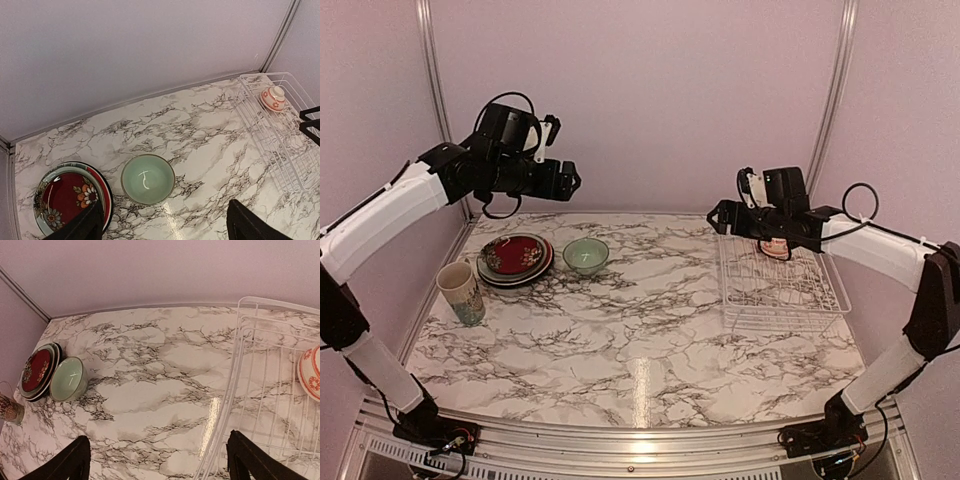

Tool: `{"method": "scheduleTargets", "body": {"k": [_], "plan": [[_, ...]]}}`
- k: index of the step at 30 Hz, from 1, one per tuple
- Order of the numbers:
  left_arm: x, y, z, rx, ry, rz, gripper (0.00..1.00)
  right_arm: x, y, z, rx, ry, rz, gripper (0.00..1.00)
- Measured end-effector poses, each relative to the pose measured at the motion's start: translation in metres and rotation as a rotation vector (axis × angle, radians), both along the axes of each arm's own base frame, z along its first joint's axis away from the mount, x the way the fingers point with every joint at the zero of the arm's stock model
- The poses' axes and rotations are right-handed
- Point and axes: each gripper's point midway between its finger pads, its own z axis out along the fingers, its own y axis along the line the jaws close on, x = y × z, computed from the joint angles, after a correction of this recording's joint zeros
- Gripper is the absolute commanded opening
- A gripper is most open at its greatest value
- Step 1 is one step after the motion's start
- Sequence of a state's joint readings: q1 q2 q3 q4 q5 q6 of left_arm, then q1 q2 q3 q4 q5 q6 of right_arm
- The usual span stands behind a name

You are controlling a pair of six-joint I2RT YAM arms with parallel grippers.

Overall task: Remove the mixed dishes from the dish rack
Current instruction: Grab the bowl from the dish rack.

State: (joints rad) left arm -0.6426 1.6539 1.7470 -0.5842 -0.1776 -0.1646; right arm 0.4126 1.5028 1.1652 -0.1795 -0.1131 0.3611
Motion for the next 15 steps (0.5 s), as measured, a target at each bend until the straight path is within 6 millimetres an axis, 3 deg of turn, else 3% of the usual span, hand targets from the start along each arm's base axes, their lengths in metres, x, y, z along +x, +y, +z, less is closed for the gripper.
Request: {"method": "scheduleTargets", "body": {"k": [4,8,12,15], "plan": [[-0.034,0.035,0.050,-0.054,-0.152,0.026,0.98,0.015,-0.032,0.010,-0.077,-0.023,-0.105,0.91],[-0.058,0.069,0.091,-0.079,-0.305,0.077,0.99,0.030,-0.083,0.015,-0.130,-0.013,-0.242,0.91],[-0.072,0.099,0.099,-0.038,-0.390,0.139,0.99,0.055,-0.133,0.015,-0.181,0.027,-0.375,0.91],[-0.073,0.112,0.083,0.033,-0.403,0.181,0.99,0.078,-0.158,0.005,-0.244,0.062,-0.450,0.91]]}}
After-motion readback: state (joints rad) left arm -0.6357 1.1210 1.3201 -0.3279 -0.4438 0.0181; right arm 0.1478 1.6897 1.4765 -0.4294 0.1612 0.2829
